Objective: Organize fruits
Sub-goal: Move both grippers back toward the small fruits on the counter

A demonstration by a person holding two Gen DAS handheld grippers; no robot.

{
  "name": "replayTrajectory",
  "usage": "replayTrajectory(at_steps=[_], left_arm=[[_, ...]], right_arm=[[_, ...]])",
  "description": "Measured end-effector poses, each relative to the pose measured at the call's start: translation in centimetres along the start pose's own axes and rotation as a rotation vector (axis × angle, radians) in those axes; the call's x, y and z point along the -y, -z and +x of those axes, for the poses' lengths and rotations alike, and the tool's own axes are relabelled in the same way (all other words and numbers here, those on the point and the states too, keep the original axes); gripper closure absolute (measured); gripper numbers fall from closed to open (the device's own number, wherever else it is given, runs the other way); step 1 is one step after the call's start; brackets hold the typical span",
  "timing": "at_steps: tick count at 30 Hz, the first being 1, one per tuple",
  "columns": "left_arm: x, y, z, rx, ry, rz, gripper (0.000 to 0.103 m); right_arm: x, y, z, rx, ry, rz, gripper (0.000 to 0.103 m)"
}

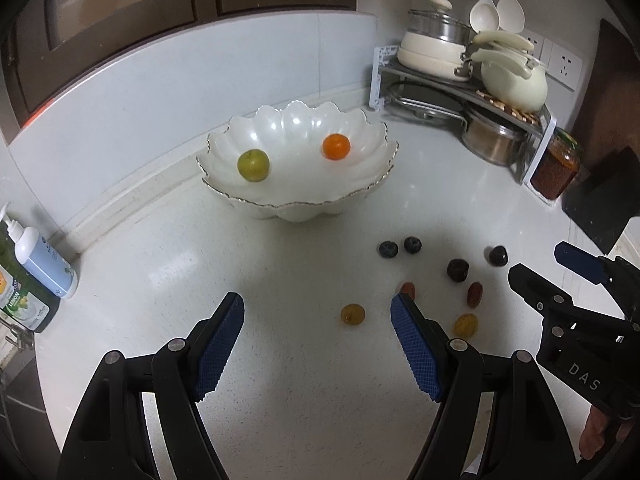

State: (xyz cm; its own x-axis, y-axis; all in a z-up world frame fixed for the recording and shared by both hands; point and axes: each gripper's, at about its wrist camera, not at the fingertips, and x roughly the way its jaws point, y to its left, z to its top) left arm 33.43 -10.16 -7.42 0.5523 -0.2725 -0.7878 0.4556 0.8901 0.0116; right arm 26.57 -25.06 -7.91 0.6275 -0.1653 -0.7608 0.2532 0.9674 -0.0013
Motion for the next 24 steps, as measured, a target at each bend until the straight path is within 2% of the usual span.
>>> replayTrajectory(at_steps=[4, 15, 24], left_arm=[[0.0, 0.5, 0.6, -0.007, 0.004, 0.012, 0.027], [0.4, 1.5, 2.7, -0.022, 0.092, 0.048, 0.028], [0.5, 2.3, 5.0, -0.016, 0.094, 0.082, 0.029]], right_arm=[[0.0, 0.9, 0.6, -0.024, 0.003, 0.029, 0.037], [0.2, 3.6, 2.1, -0.056, 0.025, 0.109, 0.037], [0.1, 5.2, 3.9, -0.079, 0.042, 0.14, 0.037]])
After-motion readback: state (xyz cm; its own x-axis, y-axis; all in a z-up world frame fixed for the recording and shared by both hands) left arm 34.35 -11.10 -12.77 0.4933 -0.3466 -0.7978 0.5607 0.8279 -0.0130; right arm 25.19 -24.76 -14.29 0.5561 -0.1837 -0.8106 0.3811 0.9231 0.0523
